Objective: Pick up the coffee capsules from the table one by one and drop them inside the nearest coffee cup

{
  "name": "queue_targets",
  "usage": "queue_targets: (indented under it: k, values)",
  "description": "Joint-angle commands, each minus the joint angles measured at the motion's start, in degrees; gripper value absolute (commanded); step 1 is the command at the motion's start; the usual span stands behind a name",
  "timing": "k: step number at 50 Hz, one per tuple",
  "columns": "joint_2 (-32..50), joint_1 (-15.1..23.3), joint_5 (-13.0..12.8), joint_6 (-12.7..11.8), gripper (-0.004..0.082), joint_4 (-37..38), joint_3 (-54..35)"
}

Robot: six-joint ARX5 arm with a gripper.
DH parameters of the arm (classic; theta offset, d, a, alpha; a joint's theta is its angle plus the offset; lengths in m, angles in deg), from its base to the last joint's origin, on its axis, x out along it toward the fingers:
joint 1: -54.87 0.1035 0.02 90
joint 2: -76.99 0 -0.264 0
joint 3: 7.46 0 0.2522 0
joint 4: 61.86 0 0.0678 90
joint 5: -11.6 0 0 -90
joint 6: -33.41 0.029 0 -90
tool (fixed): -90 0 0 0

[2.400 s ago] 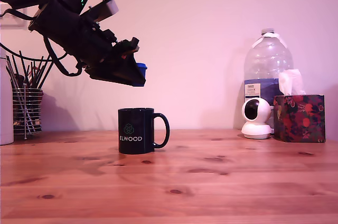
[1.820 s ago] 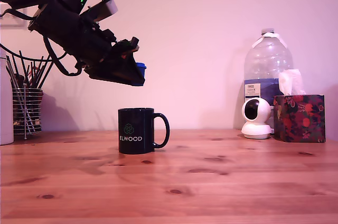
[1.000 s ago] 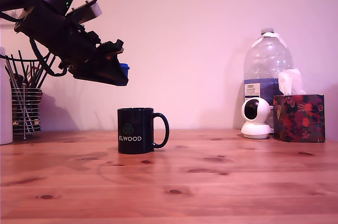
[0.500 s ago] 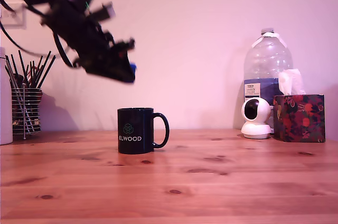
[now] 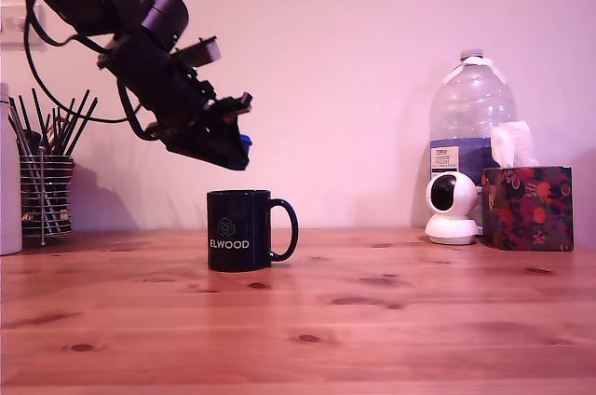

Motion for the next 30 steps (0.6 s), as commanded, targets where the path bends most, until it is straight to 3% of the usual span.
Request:
queue_targets:
  k: [1, 30]
  values:
    - [-2.8, -0.6, 0.0, 0.0, 0.0198, -0.2, -0.4]
    - [-3.4, -0.7, -0.5, 0.4, 0.0198, -1.5, -0.2]
